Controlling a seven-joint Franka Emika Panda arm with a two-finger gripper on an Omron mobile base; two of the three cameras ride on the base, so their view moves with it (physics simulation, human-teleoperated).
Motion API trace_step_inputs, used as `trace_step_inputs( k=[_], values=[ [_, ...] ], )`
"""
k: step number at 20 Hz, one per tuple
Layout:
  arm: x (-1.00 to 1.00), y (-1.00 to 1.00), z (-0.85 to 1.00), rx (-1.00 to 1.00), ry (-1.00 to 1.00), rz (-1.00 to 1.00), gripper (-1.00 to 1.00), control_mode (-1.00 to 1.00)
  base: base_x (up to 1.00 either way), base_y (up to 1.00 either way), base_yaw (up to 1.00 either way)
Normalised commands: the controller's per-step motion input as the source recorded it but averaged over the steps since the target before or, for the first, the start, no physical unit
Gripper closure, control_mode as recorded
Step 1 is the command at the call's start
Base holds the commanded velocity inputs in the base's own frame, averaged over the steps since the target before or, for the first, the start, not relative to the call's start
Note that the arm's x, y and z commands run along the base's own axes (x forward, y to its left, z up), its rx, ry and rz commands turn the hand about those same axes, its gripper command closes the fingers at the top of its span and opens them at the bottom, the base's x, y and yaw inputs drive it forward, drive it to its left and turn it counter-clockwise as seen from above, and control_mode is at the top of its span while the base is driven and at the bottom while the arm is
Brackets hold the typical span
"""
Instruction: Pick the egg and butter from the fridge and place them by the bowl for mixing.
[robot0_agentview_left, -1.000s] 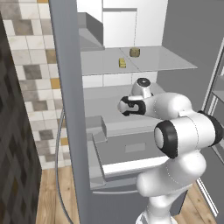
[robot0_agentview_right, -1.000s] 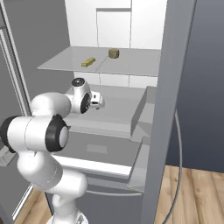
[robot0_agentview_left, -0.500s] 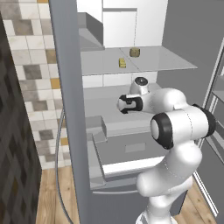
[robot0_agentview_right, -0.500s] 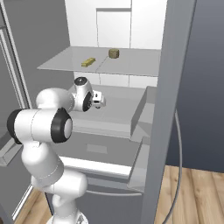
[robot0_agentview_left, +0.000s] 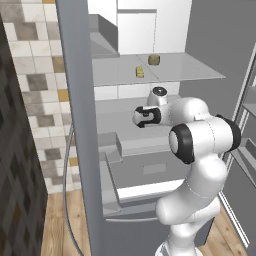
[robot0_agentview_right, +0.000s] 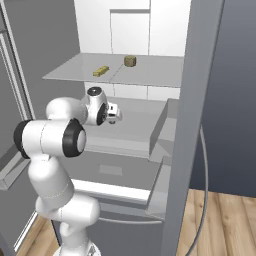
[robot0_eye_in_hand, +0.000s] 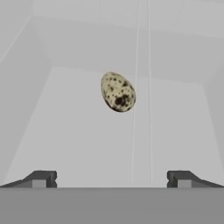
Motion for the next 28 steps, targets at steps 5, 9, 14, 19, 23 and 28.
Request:
trace_step_inputs(
  k=[5,9,14,19,23,28],
  values=[
    [0.08,0.0,-0.19,0.0,0.0,0.0,-1.0,-1.0,0.0,0.0,0.0],
    [0.14,0.0,-0.11,0.0,0.0,0.0,-1.0,-1.0,0.0,0.0,0.0],
    [0.18,0.0,-0.01,0.0,0.0,0.0,-1.0,-1.0,0.0,0.0,0.0],
    [0.21,0.0,-0.07,0.0,0.0,0.0,-1.0,-1.0,0.0,0.0,0.0],
    [0.27,0.0,-0.1,0.0,0.0,0.0,-1.0,-1.0,0.0,0.0,0.0],
    [0.27,0.0,-0.11,0.0,0.0,0.0,-1.0,-1.0,0.0,0.0,0.0]
  ],
)
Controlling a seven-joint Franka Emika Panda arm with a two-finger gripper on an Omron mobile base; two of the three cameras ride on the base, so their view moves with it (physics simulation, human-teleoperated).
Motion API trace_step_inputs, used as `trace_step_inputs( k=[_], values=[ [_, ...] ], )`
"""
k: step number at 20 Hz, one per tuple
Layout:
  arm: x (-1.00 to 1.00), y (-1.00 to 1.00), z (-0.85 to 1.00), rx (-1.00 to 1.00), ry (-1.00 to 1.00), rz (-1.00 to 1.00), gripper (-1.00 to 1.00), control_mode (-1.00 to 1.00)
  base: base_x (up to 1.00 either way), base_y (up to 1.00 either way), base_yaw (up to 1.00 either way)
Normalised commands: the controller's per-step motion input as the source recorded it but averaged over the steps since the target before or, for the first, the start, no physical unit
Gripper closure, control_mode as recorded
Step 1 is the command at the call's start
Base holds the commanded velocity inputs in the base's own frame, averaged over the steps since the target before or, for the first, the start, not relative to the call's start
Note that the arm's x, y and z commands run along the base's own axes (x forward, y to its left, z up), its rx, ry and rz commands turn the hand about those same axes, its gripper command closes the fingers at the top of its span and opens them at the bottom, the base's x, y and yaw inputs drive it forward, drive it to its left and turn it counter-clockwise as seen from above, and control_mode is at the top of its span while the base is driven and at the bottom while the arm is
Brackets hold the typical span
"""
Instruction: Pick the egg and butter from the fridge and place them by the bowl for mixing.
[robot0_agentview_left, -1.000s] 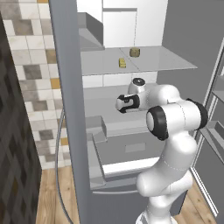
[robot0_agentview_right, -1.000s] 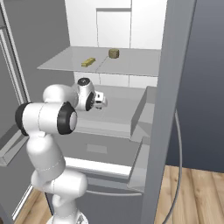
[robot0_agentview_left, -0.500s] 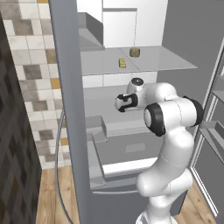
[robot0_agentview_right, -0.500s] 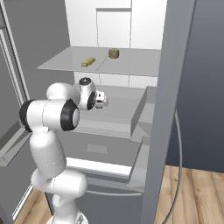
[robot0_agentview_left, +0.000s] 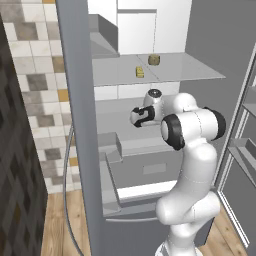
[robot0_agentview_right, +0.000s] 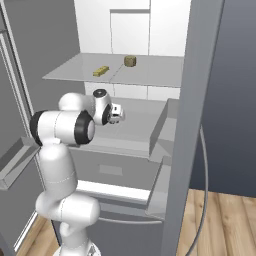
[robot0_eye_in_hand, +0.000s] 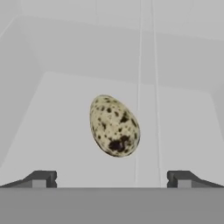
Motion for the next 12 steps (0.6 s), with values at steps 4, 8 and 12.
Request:
trace_step_inputs(
  k=[4,8,12],
  values=[
    [0.28,0.0,-0.14,-0.01,0.0,0.0,-1.0,-1.0,0.0,0.0,0.0],
    [0.29,0.0,-0.17,-0.01,0.0,0.0,-1.0,-1.0,0.0,0.0,0.0],
    [0.28,0.0,-0.17,-0.03,0.0,0.0,-1.0,-1.0,0.0,0.0,0.0]
  ],
)
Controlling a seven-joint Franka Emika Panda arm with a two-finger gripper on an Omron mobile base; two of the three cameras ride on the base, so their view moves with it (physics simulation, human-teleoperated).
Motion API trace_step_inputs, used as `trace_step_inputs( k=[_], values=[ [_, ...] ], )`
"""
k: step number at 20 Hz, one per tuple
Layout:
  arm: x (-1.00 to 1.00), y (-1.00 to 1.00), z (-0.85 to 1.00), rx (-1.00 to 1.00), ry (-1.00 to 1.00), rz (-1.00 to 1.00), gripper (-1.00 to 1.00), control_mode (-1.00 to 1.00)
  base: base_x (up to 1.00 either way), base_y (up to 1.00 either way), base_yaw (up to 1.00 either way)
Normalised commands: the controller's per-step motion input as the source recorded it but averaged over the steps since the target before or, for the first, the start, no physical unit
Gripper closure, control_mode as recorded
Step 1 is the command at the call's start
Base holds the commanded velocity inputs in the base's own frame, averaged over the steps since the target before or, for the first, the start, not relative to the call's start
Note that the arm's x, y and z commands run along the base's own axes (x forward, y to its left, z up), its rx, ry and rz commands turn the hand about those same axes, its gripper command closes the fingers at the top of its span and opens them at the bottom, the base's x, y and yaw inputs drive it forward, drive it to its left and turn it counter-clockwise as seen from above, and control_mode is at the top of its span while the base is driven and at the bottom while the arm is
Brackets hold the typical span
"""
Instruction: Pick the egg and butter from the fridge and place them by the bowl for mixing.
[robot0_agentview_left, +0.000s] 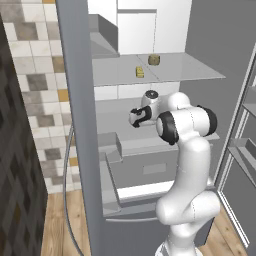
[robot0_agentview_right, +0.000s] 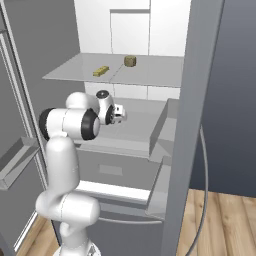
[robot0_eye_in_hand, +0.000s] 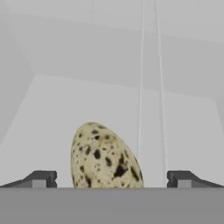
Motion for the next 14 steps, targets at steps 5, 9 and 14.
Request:
trace_step_inputs(
  k=[5,9,14],
  values=[
    [0.2,0.01,-0.13,-0.02,0.0,0.0,-1.0,-1.0,0.0,0.0,0.0],
    [0.03,0.04,-0.17,0.0,0.0,0.0,-1.0,-1.0,0.0,0.0,0.0],
    [0.05,0.04,-0.3,0.0,0.0,0.0,-1.0,-1.0,0.0,0.0,0.0]
  ],
)
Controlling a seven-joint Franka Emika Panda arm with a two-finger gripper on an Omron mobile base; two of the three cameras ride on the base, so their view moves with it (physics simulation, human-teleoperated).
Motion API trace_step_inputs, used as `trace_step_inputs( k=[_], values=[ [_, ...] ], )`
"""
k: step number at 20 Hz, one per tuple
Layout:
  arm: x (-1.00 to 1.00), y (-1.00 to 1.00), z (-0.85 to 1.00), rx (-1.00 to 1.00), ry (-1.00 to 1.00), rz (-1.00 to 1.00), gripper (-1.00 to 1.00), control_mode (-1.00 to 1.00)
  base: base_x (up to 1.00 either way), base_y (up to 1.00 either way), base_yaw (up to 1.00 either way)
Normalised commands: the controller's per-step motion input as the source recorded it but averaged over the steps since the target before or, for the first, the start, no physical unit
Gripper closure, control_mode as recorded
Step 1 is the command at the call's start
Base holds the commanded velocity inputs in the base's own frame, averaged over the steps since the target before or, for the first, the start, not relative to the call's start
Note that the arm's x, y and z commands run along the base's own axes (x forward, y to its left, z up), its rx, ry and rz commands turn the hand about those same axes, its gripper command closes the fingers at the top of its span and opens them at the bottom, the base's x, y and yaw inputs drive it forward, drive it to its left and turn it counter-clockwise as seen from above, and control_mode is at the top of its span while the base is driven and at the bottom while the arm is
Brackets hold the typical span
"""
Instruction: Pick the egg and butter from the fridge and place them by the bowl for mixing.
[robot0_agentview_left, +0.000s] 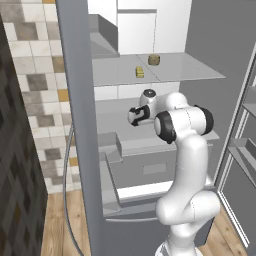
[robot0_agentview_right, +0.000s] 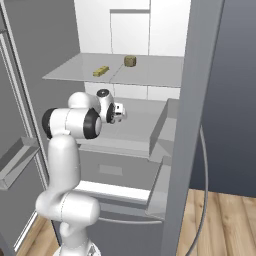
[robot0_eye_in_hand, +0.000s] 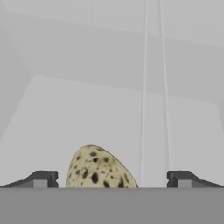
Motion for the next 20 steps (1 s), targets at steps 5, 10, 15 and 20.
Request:
trace_step_inputs(
  k=[5,10,15,20],
  values=[
    [0.02,0.03,-0.33,0.0,0.0,0.01,1.0,-1.0,0.0,0.0,0.0],
    [-0.01,0.0,-0.39,0.0,0.0,0.04,1.0,-1.0,0.0,0.0,0.0],
    [-0.19,0.0,-0.31,0.0,0.0,0.08,1.0,-1.0,0.0,0.0,0.0],
    [-0.83,-0.02,-0.14,0.0,-0.04,0.11,1.0,-1.0,0.0,0.0,0.0]
  ],
)
